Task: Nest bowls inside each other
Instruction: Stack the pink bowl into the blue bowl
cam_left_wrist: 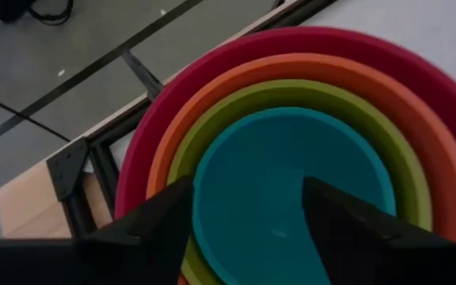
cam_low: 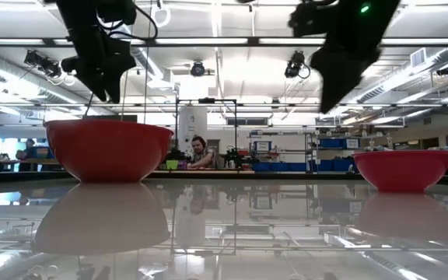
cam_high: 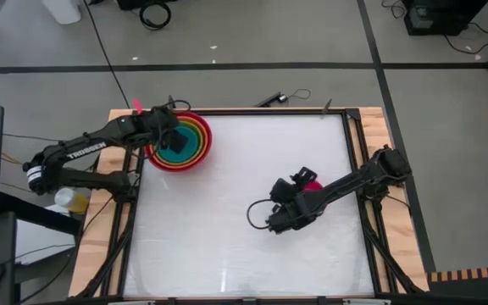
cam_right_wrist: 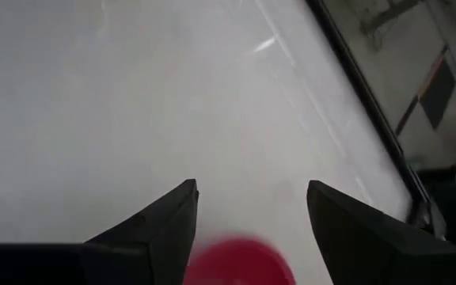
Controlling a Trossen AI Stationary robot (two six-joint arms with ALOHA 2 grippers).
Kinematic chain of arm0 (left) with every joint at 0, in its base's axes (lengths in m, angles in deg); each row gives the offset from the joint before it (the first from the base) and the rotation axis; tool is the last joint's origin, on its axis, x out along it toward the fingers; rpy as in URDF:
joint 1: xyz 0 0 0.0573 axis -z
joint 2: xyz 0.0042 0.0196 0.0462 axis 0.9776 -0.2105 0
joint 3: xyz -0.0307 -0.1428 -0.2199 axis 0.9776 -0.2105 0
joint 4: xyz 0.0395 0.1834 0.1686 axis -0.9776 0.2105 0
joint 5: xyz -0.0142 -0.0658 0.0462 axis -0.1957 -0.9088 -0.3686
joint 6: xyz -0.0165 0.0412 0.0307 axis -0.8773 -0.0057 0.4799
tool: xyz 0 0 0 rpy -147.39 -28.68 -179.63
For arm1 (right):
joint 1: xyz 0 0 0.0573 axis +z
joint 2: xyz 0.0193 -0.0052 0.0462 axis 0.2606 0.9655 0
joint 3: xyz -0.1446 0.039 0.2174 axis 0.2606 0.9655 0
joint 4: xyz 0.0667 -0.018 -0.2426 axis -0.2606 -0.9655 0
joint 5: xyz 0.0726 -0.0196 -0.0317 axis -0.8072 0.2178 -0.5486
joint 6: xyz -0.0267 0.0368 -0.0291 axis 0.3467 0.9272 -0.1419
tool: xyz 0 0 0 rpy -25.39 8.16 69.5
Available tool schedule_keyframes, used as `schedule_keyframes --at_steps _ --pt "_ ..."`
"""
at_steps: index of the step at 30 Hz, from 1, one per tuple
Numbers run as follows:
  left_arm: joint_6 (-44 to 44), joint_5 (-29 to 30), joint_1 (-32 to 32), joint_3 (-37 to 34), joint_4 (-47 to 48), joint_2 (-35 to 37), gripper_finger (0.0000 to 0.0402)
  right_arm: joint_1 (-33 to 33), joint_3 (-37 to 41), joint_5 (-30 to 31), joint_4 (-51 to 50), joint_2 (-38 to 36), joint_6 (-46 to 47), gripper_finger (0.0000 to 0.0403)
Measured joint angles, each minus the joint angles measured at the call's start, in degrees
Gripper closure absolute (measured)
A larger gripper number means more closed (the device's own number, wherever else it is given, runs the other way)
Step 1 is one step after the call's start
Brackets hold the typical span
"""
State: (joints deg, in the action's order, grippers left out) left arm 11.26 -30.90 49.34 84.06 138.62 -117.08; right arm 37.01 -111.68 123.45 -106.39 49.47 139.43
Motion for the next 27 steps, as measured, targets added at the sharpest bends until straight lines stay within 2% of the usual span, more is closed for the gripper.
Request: schedule_keyframes --at_steps 4,6,10,16,22,27 --pt "-1.5 0.0 1.7 0.0 -0.6 0.7 0.0138 1.7 0.3 -9.3 -4.0 -2.6 0.6 0.0160" --pt "-1.9 0.1 3.4 0.0 -1.7 1.2 0.0138 2.4 1.9 -14.0 -3.4 -3.8 -0.7 0.0163" --pt "-2.3 0.2 9.7 0.0 -6.6 1.6 0.0147 2.5 6.9 -19.7 1.2 -6.3 -2.6 0.0174" --pt "-1.1 1.8 23.4 0.0 -14.7 1.6 0.0166 -0.3 16.1 -24.8 11.7 -9.3 -4.0 0.0195" --pt "-1.9 10.4 35.5 0.0 -16.0 1.5 0.0182 -3.7 23.4 -29.5 22.2 -10.8 -8.3 0.0211" --pt "-4.3 14.8 41.9 0.0 -16.0 1.5 0.0192 -6.4 25.3 -28.9 22.7 -10.9 -8.2 0.0254"
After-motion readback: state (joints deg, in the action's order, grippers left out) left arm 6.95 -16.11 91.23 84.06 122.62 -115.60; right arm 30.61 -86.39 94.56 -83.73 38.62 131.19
